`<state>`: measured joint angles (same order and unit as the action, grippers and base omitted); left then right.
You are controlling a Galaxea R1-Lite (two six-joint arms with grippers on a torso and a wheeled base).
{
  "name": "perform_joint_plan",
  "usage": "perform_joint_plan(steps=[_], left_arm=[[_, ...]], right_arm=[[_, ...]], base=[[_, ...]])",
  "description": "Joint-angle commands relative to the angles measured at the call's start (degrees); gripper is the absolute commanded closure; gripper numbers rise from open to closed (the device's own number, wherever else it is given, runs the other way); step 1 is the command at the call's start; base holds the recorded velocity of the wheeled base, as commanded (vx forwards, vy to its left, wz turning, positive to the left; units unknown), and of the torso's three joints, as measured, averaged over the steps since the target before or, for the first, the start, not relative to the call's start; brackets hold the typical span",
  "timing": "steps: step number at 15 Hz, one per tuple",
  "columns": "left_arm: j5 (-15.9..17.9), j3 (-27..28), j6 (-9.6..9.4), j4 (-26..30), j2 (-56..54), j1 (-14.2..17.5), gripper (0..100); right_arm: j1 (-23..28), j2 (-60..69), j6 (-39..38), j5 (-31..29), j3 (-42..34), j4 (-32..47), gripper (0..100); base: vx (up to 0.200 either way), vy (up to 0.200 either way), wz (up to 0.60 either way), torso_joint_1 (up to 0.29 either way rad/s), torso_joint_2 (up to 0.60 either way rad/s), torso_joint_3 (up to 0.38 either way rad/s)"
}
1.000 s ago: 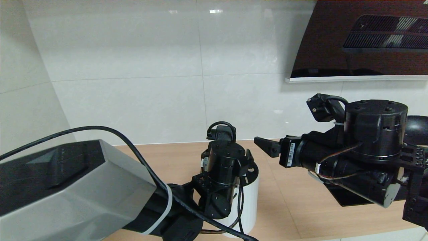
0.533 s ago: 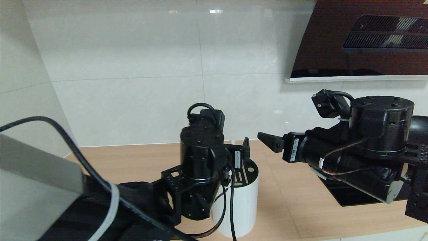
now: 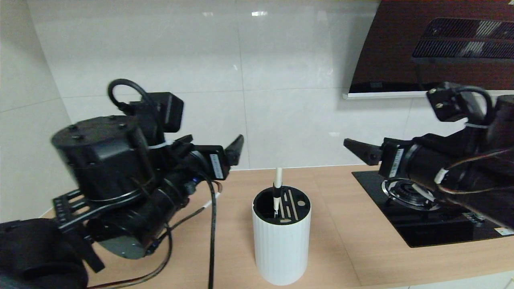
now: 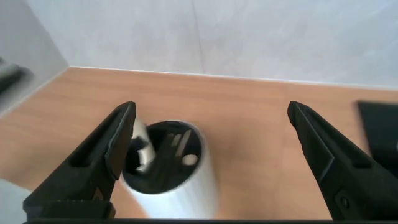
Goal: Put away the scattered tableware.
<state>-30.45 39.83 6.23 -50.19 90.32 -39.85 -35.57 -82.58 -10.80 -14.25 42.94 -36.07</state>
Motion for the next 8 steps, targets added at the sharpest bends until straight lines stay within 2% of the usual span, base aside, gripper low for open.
perform_joint_plan(steps=[1, 3, 4, 5, 6, 8], left_arm=[[0.0, -11.4, -0.16, 0.1, -13.8, 6.2, 0], [0.0, -21.8, -0.16, 0.3, -23.4, 6.9, 0], [0.0, -24.9, -0.6, 0.3, -27.0, 7.4, 0], [0.0, -27.9, -1.66, 0.8, -31.8, 9.8, 0], [0.0, -29.2, -1.92, 1.3, -34.0, 11.1, 0], [0.0, -32.4, -3.33, 7.9, -47.1, 16.0, 0]], right_arm=[[4.9, 15.0, 2.5, -0.3, -6.7, 0.4, 0], [9.0, 25.3, 4.9, -0.1, -13.4, 0.5, 0], [10.7, 29.1, 6.1, 0.3, -15.4, 0.5, 0], [11.6, 34.9, 7.6, 0.3, -17.8, 0.7, 0], [11.8, 37.8, 8.3, 0.3, -18.7, 1.5, 0], [16.1, 52.4, 8.9, 0.1, -19.4, 13.6, 0]], base=[[0.0, 0.0, 0.0, 0.0, 0.0, 0.0], [0.0, 0.0, 0.0, 0.0, 0.0, 0.0], [0.0, 0.0, 0.0, 0.0, 0.0, 0.0], [0.0, 0.0, 0.0, 0.0, 0.0, 0.0], [0.0, 0.0, 0.0, 0.0, 0.0, 0.0], [0.0, 0.0, 0.0, 0.0, 0.0, 0.0]])
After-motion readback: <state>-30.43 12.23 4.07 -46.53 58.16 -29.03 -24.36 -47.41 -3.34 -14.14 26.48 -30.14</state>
